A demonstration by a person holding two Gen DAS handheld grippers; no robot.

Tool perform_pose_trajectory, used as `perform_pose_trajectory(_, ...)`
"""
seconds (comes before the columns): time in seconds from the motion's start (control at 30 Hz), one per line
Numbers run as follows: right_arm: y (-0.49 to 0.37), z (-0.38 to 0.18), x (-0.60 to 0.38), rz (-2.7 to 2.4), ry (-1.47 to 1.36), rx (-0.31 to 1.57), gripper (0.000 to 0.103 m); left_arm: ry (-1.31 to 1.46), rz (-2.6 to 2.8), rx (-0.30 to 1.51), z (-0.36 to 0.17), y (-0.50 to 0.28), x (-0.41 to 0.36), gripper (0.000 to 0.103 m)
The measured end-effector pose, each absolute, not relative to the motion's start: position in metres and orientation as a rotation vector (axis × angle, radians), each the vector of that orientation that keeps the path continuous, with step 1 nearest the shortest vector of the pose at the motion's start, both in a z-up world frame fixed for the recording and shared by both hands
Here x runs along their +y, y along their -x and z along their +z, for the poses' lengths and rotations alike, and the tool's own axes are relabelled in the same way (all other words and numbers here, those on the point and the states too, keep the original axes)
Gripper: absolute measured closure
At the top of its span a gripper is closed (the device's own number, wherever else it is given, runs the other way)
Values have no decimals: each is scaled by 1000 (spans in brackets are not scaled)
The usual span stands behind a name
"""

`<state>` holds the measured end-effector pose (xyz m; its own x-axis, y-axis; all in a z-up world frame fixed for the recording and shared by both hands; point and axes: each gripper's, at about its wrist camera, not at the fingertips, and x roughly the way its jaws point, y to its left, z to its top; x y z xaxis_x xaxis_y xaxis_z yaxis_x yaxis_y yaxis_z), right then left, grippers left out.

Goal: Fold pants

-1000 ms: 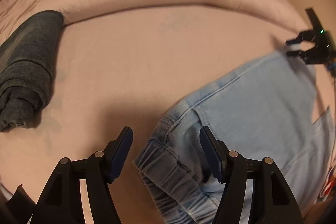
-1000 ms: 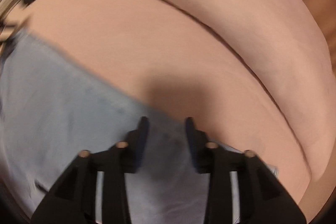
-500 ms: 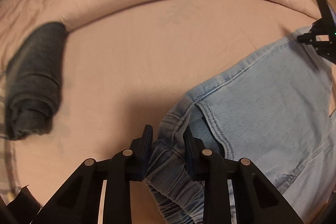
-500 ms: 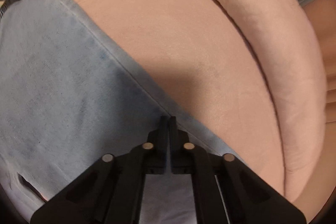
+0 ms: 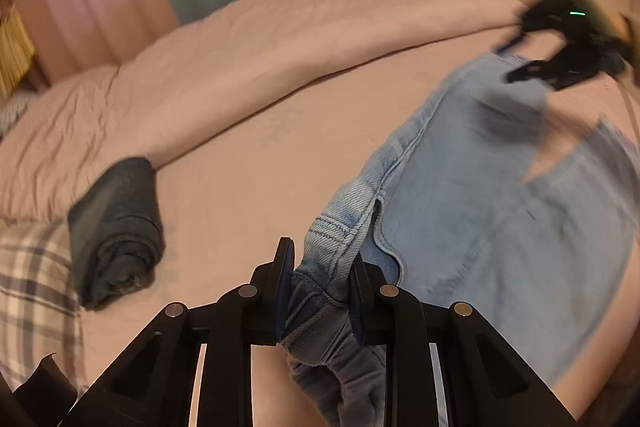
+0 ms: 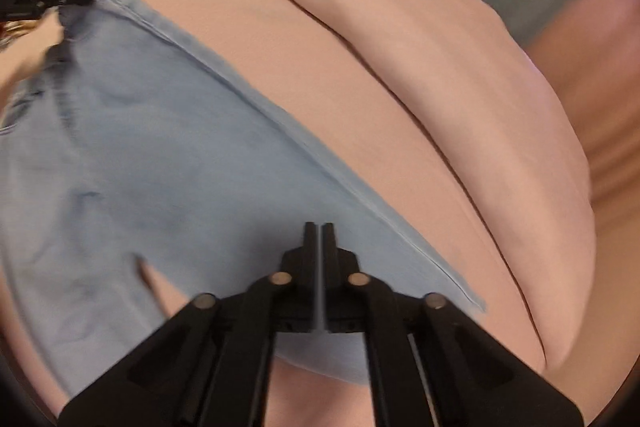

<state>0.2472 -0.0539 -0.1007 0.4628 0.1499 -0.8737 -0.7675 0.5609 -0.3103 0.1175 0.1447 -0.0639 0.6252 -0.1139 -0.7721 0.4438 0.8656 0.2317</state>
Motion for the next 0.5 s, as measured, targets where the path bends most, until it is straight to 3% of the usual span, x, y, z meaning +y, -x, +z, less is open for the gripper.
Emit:
perform_pose_trajectory(0.03, -247, -107, -42, 626, 843, 897, 59, -433, -336, 835, -64, -112, 144, 78)
perform_pose_trajectory(0.07, -247, -112, -32, 617, 901, 875, 53, -439, -346, 823, -60, -106, 143, 78)
perform_pose_trajectory(0.23, -260, -131, 3, 645, 1134, 839, 54, -467, -360, 810, -56, -90, 140, 78)
perform_pose_trajectory(0.3, -268, -140, 11, 700, 1160, 907, 58, -465, -362, 808, -58, -93, 144, 78)
perform_pose_trajectory(0.37, -282, -149, 10, 724, 1156, 1008, 101, -441, -355, 816, -58, -99, 147, 78)
perform_pose_trajectory(0.5, -283, -149, 10, 704, 1091, 1000, 101, -396, -292, 838, -62, -115, 151, 78)
